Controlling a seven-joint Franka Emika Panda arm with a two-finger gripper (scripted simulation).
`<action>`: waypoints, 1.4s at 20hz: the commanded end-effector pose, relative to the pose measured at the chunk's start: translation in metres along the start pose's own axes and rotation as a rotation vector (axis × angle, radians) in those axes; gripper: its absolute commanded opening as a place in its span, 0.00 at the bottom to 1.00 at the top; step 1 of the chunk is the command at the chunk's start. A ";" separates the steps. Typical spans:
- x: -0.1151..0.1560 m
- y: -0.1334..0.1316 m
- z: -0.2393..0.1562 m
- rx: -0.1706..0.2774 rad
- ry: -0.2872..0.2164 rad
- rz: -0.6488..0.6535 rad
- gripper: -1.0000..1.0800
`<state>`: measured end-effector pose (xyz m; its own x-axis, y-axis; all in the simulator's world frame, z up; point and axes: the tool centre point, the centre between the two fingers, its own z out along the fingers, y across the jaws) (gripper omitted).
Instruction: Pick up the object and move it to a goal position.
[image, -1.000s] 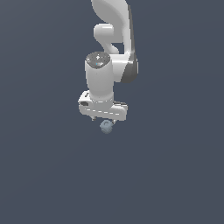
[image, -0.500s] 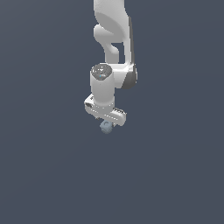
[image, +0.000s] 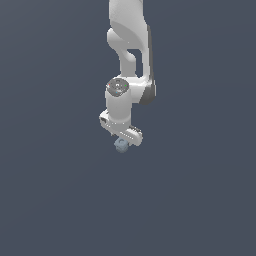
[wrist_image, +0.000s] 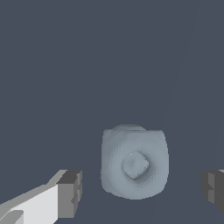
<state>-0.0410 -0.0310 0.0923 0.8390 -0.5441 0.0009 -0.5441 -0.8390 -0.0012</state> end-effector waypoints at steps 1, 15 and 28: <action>-0.001 0.001 0.002 -0.001 -0.001 0.015 0.96; -0.003 0.002 0.039 -0.001 -0.001 0.017 0.96; -0.002 0.001 0.053 -0.001 -0.001 0.018 0.00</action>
<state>-0.0432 -0.0301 0.0403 0.8296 -0.5583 0.0001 -0.5583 -0.8296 -0.0006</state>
